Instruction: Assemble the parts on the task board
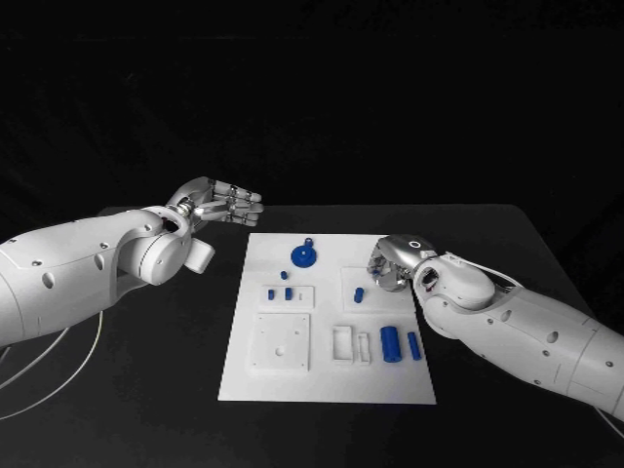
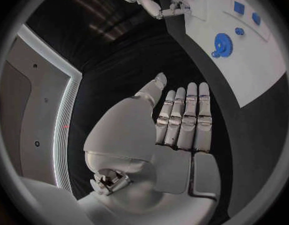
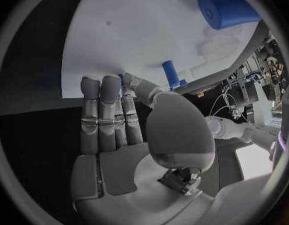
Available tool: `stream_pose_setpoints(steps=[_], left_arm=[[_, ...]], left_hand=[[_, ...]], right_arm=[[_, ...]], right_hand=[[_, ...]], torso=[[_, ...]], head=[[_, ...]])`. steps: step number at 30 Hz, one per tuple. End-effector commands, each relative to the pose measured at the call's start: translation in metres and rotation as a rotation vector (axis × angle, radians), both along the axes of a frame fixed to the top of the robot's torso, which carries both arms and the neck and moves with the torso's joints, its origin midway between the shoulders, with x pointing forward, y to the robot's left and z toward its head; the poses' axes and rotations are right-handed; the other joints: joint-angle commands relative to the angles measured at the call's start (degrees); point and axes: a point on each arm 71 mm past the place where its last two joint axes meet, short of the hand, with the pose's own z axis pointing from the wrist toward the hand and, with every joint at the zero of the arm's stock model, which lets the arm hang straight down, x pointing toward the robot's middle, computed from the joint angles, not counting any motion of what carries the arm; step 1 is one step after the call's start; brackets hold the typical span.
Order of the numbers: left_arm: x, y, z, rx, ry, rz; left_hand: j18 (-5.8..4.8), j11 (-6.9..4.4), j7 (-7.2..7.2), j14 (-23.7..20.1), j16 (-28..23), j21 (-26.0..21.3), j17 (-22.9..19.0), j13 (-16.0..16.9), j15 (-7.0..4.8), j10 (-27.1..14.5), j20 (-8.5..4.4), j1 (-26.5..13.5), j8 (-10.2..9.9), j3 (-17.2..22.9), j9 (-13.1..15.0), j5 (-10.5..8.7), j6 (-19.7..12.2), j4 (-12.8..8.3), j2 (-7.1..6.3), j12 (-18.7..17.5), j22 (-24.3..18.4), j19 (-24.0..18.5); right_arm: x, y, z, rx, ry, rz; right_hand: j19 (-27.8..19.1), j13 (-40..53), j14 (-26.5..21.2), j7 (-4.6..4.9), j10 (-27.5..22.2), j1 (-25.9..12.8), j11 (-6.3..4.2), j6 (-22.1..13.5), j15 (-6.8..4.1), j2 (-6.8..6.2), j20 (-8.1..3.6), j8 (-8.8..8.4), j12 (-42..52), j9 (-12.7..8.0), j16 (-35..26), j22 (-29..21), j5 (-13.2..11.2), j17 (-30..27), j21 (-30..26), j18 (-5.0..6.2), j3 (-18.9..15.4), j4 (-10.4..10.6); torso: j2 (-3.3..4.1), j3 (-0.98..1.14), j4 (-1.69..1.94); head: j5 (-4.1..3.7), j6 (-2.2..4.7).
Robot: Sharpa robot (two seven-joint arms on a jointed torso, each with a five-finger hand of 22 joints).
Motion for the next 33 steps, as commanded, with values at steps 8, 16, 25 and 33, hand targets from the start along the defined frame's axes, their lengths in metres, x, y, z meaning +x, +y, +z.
stream_pose_setpoints(steps=[8,16,25,33], left_arm=[[0.000,-0.004,0.003,-0.014,-0.012,-0.007],[0.000,-0.004,0.003,-0.015,-0.010,-0.011],[-0.001,-0.009,0.004,-0.020,-0.027,-0.011],[-0.002,-0.013,0.009,-0.084,-0.089,0.039]], left_hand=[[0.99,-0.02,-0.05,0.1,-0.2,0.4,-0.1,0.0,0.09,-0.1,-0.11,0.1,0.2,0.2,0.0,0.33,0.0,-0.2,0.30,0.1,-0.1,0.4],[0.99,-0.02,-0.05,0.1,-0.2,0.4,-0.1,0.0,0.09,-0.1,-0.11,0.1,0.2,0.2,0.0,0.33,0.0,-0.2,0.30,0.1,-0.1,0.4],[0.99,-0.01,-0.04,0.1,-0.2,0.4,-0.1,0.0,0.07,-0.1,-0.12,0.0,0.2,0.6,0.0,0.43,0.0,-0.3,0.29,0.1,-0.3,0.4],[1.07,-0.42,-0.25,1.5,-0.3,1.5,-0.1,0.0,-0.52,1.2,-0.88,0.1,0.3,2.9,0.0,4.06,1.0,-1.0,0.19,0.0,0.5,0.9]], right_arm=[[0.001,0.002,0.021,0.049,-0.056,-0.009],[-0.004,0.009,0.046,0.140,-0.094,0.020],[-0.030,0.037,0.064,0.312,-0.134,0.168],[-0.052,0.062,0.056,0.387,-0.092,0.256]], right_hand=[[0.9,0.1,-0.2,-0.03,1.6,0.4,-1.18,0.4,-0.44,-0.63,-0.26,-0.04,0.1,-0.1,0.4,1.6,-0.5,-0.4,-1.6,0.51,0.6,0.5],[1.5,0.1,-0.2,-0.02,1.6,0.5,-1.16,0.4,-0.45,-0.59,-0.28,-0.04,0.1,-0.1,0.5,3.0,-1.1,-0.7,-3.3,0.50,0.7,0.7],[2.7,0.1,-0.2,-0.06,1.7,0.5,-1.24,0.5,-0.50,-0.63,-0.31,-0.05,0.1,-0.1,0.9,5.5,0.3,-0.9,-4.0,0.64,0.2,0.9],[2.9,0.1,-0.2,-0.03,1.6,0.4,-1.20,0.4,-0.48,-0.40,-0.28,-0.04,0.1,-0.1,0.9,6.0,1.3,-1.3,-4.8,0.81,-0.4,0.8]], torso=[[0.01,-0.01,-0.06],[0.00,-0.01,-0.07],[0.00,-0.12,0.19],[-0.06,-0.29,0.04]], head=[[-0.01,0.08],[0.13,0.09],[1.57,0.20],[4.10,-0.21]])
